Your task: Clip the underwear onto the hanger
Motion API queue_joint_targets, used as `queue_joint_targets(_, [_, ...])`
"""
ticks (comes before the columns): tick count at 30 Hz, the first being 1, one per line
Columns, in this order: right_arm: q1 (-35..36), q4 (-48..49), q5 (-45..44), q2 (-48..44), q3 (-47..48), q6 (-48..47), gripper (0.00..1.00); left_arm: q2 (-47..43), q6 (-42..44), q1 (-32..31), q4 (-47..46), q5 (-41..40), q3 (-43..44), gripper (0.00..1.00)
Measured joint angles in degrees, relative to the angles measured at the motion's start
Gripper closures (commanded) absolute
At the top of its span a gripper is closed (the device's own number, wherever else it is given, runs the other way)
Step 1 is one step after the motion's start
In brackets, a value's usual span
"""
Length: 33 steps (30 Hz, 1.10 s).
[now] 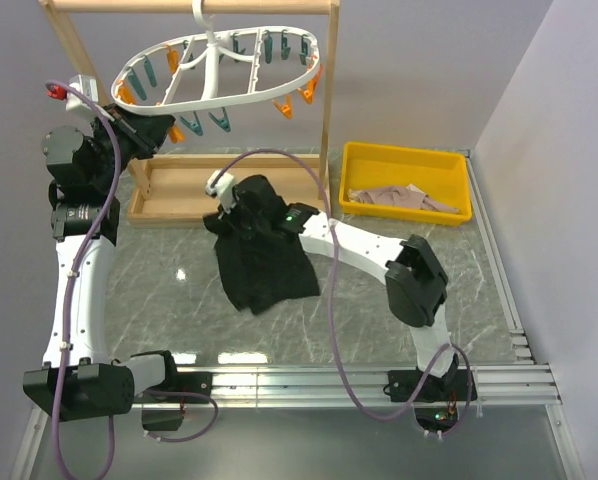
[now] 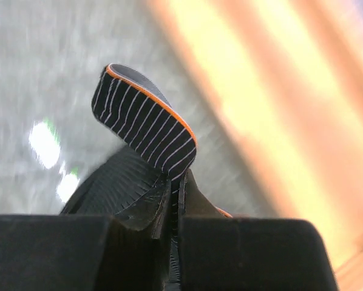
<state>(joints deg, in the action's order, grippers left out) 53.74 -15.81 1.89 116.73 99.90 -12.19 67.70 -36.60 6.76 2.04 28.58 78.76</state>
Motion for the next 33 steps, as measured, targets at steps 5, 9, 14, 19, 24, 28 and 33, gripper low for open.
queue_joint_targets(5, [-0.04,14.34,-5.66,-5.09,-5.38,-2.56,1.00,-0.04,0.09,0.11,0.83,0.20,0.00,1.00])
queue_joint_targets(9, [-0.04,24.70,-10.34,-6.08,-10.27,-5.77,1.00,-0.07,0.22,0.26,1.66,0.72,0.00,1.00])
queue_joint_targets(14, [-0.04,36.33,-15.21,-6.14,-13.49,-11.63,1.00,-0.07,0.37,0.35,2.36,1.18,0.00,1.00])
queue_joint_targets(19, [0.15,48.96,-17.25,-6.36,-14.75,-17.92,1.00,-0.07,0.37,0.35,2.78,1.66,0.00,1.00])
queue_joint_targets(24, [0.81,59.06,-17.31,-6.82,-16.09,-23.96,1.00,-0.04,0.37,0.39,3.10,2.14,0.00,1.00])
queue_joint_targets(28, [1.60,63.04,-17.07,-6.82,-16.11,-26.99,1.00,-0.04,0.37,0.42,3.13,2.49,0.00,0.99])
queue_joint_targets(33, [1.97,62.95,-16.79,-6.82,-15.61,-27.78,1.00,-0.04,0.37,0.44,3.13,2.73,0.00,1.00])
